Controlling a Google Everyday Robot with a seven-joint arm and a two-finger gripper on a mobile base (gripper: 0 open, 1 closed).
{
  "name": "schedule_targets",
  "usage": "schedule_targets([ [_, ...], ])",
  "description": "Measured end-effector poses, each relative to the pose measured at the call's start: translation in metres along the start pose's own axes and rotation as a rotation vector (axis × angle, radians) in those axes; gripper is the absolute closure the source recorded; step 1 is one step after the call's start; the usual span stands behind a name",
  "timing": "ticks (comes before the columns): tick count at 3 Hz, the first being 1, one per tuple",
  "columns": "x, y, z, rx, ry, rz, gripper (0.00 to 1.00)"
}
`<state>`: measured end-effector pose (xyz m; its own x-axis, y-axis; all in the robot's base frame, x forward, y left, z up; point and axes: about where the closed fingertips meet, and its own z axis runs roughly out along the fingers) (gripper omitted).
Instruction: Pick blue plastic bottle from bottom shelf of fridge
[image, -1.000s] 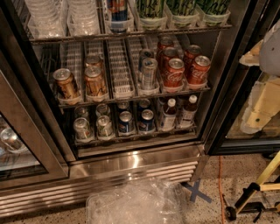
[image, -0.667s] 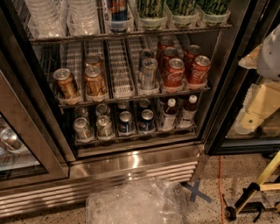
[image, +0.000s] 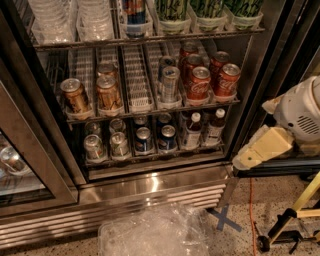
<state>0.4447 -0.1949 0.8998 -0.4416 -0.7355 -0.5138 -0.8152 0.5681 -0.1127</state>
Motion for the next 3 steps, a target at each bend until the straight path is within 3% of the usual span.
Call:
schedule_targets([
  [1,-0.002,0.008,0.034,0.018,-0.094,0.111,0.0],
  [2,-0.012,-0.007,0.034,0.081,-0.138,0.112,0.0],
  [3,-0.012,-0.007,0.034,0.081,-0.138,0.111,0.0],
])
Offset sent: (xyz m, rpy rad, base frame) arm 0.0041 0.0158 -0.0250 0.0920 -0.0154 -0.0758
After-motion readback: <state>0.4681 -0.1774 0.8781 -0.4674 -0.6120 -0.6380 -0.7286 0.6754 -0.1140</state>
